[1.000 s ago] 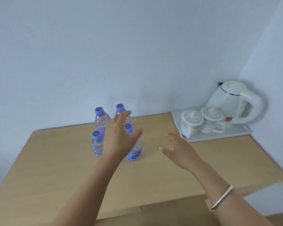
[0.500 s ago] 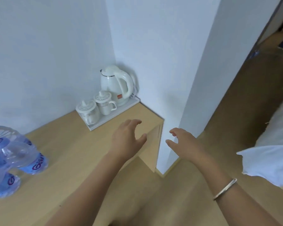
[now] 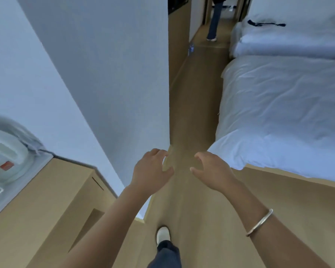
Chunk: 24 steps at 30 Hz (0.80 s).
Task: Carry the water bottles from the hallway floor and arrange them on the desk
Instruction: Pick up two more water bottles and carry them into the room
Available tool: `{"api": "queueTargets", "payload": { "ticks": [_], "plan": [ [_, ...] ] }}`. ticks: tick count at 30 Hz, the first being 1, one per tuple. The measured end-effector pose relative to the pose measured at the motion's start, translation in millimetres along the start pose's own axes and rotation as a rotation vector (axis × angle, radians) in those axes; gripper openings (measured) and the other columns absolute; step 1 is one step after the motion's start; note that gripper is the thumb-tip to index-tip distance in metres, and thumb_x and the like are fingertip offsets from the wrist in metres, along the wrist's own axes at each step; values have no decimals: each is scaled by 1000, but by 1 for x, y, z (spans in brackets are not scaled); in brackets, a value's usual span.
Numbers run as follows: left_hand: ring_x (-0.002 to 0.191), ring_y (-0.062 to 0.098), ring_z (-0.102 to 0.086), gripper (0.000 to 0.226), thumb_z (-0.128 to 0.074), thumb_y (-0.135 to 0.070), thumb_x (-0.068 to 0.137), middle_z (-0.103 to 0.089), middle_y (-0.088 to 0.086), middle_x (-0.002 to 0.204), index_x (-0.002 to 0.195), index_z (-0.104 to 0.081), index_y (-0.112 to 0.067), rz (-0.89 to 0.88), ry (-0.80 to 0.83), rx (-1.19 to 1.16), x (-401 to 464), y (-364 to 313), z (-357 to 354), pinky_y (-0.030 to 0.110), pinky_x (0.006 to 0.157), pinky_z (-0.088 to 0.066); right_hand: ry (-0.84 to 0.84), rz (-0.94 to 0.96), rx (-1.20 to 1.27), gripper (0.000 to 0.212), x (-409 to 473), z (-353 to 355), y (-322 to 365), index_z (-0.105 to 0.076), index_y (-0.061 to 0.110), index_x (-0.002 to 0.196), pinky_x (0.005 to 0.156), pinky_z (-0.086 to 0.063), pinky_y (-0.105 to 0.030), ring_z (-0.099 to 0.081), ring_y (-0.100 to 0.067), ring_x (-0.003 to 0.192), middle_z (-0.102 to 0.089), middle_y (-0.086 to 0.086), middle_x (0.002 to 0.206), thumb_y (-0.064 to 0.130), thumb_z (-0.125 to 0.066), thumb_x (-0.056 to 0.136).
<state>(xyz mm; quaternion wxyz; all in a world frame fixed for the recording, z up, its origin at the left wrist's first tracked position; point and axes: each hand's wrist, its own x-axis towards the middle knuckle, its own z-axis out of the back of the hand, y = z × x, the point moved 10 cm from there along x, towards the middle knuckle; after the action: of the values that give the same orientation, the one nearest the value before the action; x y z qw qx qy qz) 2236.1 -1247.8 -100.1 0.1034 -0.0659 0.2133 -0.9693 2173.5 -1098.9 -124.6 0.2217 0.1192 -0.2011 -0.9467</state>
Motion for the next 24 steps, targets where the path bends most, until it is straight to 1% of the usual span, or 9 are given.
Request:
{"api": "queueTargets", "payload": {
  "ticks": [2,6,7,11,14,17,19,22,24],
  "plan": [
    [115,11,-49,42,-55,-39,85,-53,-9,125,124,-52,-24,-41,16,-4,34,-13,-13,23,86,-38,-23,-44,-14,50,18,11,-22,-42,18,135,91,-42,-31,-48,-16,118,-49,3,133,40,-51,91],
    [114,10,-48,40,-54,-38,86,-52,-10,126,123,-52,-24,-110,65,-21,113,-33,-37,22,84,-37,-32,-106,-57,44,72,34,-57,-45,19,130,83,-39,-28,-47,-14,115,-51,4,126,40,-47,92],
    [113,10,-48,40,-53,-38,86,-52,-10,126,123,-52,-24,-133,71,-13,136,-37,-40,22,85,-38,-38,-118,-66,43,89,42,-63,-45,18,129,84,-39,-28,-47,-15,116,-51,3,127,40,-46,93],
    [112,10,-49,38,-52,-39,88,-52,-9,126,123,-51,-24,-186,91,8,230,-48,-39,21,85,-37,-75,-164,-101,43,164,85,-77,-43,16,130,94,-42,-31,-46,-18,119,-50,0,129,38,-46,94],
    [113,9,-50,41,-51,-40,88,-52,-9,128,126,-50,-24,-214,96,37,296,-51,-34,19,86,-37,-114,-188,-121,42,217,115,-81,-43,17,130,93,-42,-30,-47,-17,117,-51,1,127,39,-44,94],
    [114,11,-50,42,-50,-38,89,-51,-8,131,129,-49,-23,-233,112,83,352,-52,-32,23,89,-41,-140,-203,-122,41,263,135,-87,-43,17,129,95,-42,-29,-48,-16,115,-52,1,126,38,-43,94],
    [112,12,-50,43,-49,-38,89,-51,-6,130,129,-49,-22,-240,130,107,381,-50,-36,24,87,-41,-139,-219,-125,42,288,143,-94,-43,18,130,97,-42,-30,-49,-16,115,-52,1,127,40,-44,95],
    [111,11,-51,42,-50,-39,89,-52,-6,128,128,-49,-22,-238,140,120,421,-45,-43,21,83,-39,-129,-230,-133,44,328,150,-107,-41,19,132,97,-42,-31,-48,-16,117,-51,2,129,41,-43,94],
    [111,11,-51,43,-50,-39,89,-52,-6,128,129,-49,-21,-232,138,119,451,-42,-48,23,85,-41,-120,-229,-137,44,357,153,-116,-41,19,132,97,-41,-31,-48,-17,118,-50,2,130,41,-43,94]
  ]
}}
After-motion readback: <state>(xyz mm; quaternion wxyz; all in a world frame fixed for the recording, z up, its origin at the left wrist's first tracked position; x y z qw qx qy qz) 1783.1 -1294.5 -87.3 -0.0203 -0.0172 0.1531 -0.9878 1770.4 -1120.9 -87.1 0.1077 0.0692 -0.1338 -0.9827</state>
